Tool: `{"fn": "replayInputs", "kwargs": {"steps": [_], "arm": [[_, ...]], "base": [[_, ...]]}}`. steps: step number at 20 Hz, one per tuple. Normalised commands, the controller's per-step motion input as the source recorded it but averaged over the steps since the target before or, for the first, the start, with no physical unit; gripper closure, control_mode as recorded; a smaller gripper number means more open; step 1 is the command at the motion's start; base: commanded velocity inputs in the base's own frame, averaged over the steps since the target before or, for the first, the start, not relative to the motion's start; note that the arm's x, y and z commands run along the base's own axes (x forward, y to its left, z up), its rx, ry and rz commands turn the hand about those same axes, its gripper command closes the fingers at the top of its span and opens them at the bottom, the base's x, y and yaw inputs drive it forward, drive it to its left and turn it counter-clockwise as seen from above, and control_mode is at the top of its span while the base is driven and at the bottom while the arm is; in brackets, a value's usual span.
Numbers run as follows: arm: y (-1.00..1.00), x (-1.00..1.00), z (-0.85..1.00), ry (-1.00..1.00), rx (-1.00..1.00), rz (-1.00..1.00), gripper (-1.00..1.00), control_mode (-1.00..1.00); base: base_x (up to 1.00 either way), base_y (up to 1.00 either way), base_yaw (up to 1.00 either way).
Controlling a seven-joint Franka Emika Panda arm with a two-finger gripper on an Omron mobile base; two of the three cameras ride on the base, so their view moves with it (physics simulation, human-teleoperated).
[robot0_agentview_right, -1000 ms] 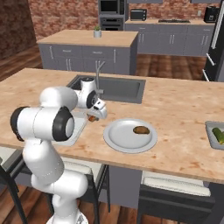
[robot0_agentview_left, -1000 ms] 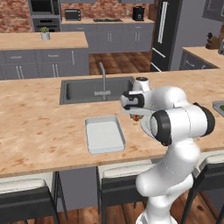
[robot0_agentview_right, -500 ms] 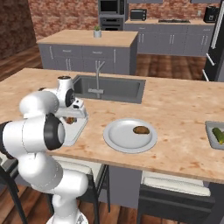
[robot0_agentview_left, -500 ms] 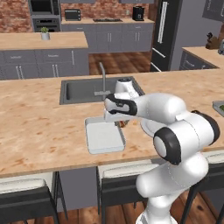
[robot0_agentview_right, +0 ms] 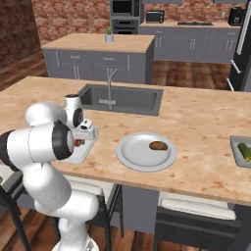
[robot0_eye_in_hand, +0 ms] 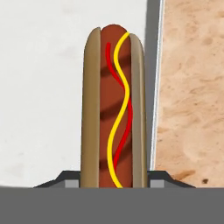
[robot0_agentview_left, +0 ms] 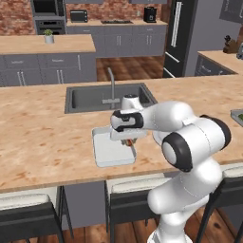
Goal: Place one cooked food and one vegetable from the large plate to each tupperware container.
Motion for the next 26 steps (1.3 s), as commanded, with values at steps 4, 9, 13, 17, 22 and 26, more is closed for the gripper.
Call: {"fn": "replayInputs", "kwargs": {"steps": [4,9,13,17,22,26], "arm": [[0.24,0.00,-0.13,0.00,-0.01,-0.07,1.00,-1.00],[0.29,0.02,-0.10,0.00,-0.02,-0.06,1.00,-1.00],[-0.08,0.01,-0.09,-0.09,0.00,0.00,1.00,-1.00],[-0.18,0.11,-0.21,-0.08,0.00,0.04,1.00,-1.00],[-0.17,0.15,-0.33,-0.07,0.00,0.06,1.00,-1.00],[0.01,0.00,-0.11,0.00,0.00,0.02,1.00,-1.00]], "base": [[0.00,0.00,0.00],[0.00,0.00,0.00],[0.00,0.00,0.00],[0.00,0.00,0.00],[0.00,0.00,0.00],[0.00,0.00,0.00]]}}
